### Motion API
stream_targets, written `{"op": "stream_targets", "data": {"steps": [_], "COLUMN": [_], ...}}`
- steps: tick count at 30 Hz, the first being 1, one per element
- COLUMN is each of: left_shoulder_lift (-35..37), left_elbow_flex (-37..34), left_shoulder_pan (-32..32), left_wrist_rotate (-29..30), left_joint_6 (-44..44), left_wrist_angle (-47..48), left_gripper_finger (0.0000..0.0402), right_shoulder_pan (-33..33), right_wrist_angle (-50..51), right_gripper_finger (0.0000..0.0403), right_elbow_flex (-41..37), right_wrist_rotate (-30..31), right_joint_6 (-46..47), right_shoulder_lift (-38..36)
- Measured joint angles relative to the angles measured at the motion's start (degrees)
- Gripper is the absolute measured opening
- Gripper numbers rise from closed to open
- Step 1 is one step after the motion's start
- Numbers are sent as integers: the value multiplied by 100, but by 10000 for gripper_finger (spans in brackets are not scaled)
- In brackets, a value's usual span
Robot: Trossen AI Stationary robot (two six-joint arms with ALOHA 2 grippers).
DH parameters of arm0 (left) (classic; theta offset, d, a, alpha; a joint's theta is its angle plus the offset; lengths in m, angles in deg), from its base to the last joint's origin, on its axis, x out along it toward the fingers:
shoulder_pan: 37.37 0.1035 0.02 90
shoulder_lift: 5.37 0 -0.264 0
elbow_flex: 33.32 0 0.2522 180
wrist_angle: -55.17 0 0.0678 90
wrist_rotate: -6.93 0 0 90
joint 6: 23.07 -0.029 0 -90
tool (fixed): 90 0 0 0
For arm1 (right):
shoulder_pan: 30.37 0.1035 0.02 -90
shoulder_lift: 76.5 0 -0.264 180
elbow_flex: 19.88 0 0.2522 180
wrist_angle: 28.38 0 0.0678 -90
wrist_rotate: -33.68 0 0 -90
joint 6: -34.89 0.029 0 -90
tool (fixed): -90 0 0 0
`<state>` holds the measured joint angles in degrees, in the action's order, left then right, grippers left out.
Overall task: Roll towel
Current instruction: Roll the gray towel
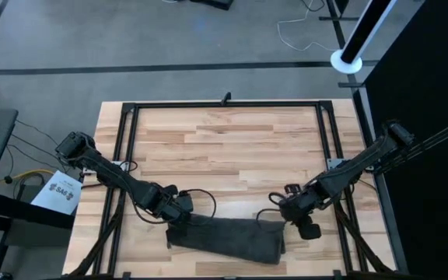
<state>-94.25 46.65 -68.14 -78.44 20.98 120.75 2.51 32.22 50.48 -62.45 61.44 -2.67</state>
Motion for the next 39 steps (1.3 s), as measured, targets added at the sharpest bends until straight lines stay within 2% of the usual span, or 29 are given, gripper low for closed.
{"op": "stream_targets", "data": {"steps": [5, 11, 19, 24, 30, 34, 39], "left_shoulder_lift": [2, 7, 6, 2, 2, 2, 2], "left_elbow_flex": [601, 641, -97, -734, -1176, -1402, -1607], "left_shoulder_pan": [-2, -290, -513, -522, -432, -355, -352], "left_wrist_rotate": [2, -10, 122, 55, 44, 42, 42], "left_joint_6": [-237, -1004, -772, -405, -231, -75, 228], "left_wrist_angle": [252, -1511, -1854, -1987, -2389, -2529, -2660], "left_gripper_finger": [149, 149, 129, 96, 56, 36, 13], "right_shoulder_pan": [126, 377, 481, 366, 152, 103, 208], "right_wrist_angle": [-911, -2367, -2864, -3348, -3357, -3420, -3782], "right_gripper_finger": [152, 152, 141, 120, 96, 65, 8], "right_elbow_flex": [2, 7, 3, 2, 0, -126, -744], "right_wrist_rotate": [11, 17, 315, 317, 310, 310, 97], "right_joint_6": [238, 241, 452, 455, 579, 666, 1120], "right_shoulder_lift": [-283, -48, 875, 1560, 2103, 2152, 2136]}}
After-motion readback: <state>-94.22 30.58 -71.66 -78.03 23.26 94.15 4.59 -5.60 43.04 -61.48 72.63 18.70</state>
